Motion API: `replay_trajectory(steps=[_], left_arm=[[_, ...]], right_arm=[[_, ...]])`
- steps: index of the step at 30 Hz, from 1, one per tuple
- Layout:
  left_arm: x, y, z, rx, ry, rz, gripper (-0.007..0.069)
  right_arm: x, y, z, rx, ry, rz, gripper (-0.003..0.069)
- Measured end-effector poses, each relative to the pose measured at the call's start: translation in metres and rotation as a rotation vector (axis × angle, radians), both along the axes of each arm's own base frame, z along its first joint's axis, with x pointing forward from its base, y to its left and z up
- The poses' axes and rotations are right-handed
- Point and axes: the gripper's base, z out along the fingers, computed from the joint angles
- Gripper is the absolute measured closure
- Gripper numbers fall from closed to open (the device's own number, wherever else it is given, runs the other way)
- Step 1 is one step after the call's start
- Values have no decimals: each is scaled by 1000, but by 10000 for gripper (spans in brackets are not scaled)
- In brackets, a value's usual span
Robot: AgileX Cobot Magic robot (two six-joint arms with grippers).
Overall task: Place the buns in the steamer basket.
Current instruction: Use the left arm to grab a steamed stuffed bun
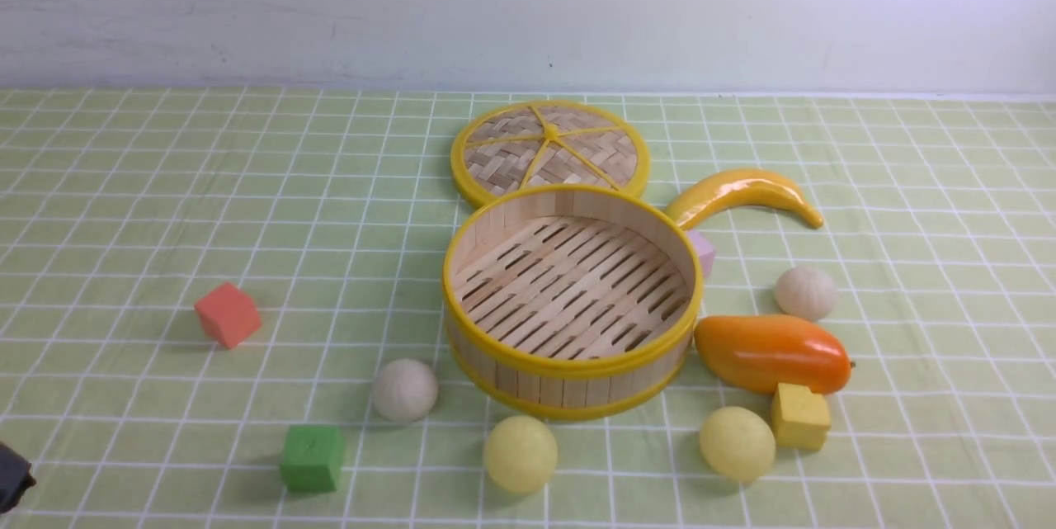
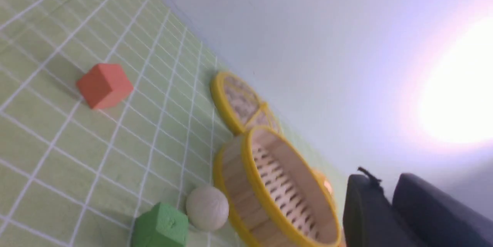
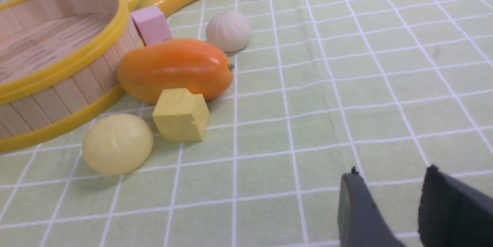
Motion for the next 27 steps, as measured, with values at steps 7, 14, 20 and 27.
replay_trajectory(steps=[7,14,20,27], left_arm=[[59,-10,46,321,497,-182,638],[170,-22,19,499,828,-323,638],[215,-80,-6,638,857,-539,638],[256,-117,-24,717,822,-600,638]], right_arm=[[0,0,0,0,0,0,418],[0,0,0,0,0,0,418],[0,0,0,0,0,0,418],[0,0,0,0,0,0,418]])
